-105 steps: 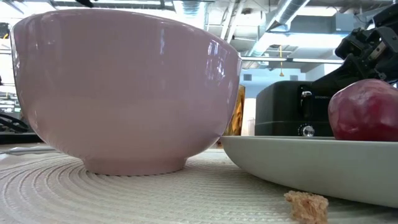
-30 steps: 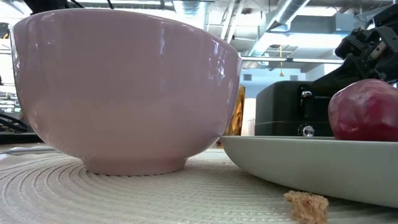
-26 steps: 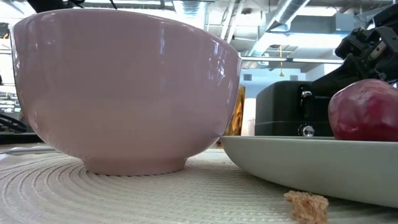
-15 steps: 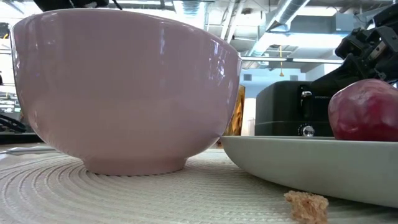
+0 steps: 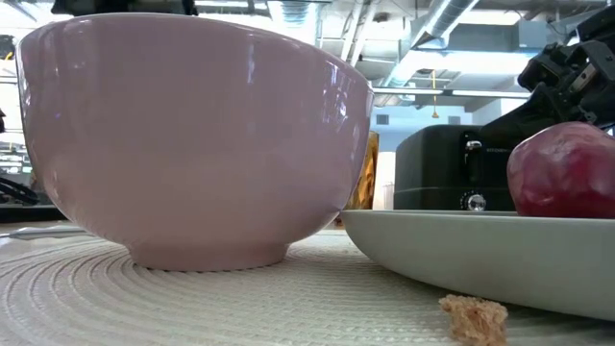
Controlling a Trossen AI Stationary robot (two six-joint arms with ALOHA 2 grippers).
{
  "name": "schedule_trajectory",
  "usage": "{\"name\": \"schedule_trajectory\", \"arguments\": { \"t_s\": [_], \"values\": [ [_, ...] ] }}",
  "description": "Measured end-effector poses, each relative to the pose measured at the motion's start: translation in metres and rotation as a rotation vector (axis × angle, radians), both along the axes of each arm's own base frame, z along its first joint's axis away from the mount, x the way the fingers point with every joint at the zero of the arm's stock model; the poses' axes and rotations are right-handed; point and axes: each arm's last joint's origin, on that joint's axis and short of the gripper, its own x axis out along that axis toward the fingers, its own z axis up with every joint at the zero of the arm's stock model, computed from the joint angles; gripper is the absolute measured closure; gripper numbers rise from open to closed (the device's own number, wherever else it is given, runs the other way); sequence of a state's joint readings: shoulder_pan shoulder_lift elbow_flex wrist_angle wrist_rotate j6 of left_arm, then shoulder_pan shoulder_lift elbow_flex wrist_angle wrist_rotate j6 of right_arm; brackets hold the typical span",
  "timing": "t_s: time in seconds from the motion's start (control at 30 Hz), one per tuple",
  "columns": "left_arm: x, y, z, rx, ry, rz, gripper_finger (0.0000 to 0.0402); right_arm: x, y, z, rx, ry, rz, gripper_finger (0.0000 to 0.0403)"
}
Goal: Arrange a breakfast setting
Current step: Pour the cereal into the white bowl
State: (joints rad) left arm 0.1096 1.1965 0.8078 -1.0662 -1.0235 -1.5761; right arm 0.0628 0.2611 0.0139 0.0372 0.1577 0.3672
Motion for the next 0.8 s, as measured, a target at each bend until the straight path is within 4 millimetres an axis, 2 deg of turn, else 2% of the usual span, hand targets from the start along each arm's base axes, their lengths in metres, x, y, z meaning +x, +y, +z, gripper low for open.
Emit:
{"name": "schedule_trajectory", "arguments": {
  "t_s": [0.17, 0.8],
  "values": [
    [-0.0006, 0.0011, 0.0018, 0.055, 0.01, 0.004, 0.0003, 0.0, 0.0, 0.0, 0.0, 0.0, 0.0, 0.0372],
    [-0.0037, 0.0041, 0.0057, 0.093, -0.026, 0.036, 0.0006, 0.0, 0.0, 0.0, 0.0, 0.0, 0.0, 0.0372]
  ]
}}
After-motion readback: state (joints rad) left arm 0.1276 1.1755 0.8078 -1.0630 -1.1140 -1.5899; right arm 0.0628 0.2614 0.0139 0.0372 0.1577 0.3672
